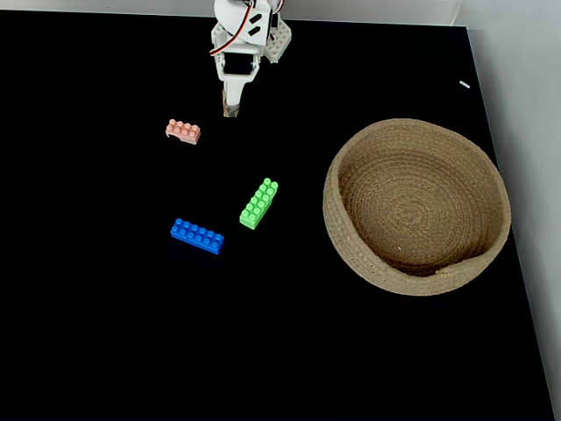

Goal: Place the lego blocks in the tray

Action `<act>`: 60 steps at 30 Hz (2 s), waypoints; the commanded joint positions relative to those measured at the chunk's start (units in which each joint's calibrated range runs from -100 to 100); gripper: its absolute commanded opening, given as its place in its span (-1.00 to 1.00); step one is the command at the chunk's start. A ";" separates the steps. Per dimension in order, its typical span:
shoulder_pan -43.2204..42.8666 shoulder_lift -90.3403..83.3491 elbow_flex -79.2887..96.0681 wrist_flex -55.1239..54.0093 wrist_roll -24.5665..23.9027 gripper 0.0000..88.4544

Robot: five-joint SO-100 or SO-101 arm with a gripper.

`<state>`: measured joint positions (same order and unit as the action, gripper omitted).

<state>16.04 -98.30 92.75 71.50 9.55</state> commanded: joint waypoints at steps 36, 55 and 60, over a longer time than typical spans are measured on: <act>0.28 -0.58 -0.69 -0.74 0.24 -0.99; 9.68 22.98 -15.37 -15.40 -6.84 -0.81; 15.78 34.33 -24.49 -15.81 -7.28 -0.59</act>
<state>27.85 -70.99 77.20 56.64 2.56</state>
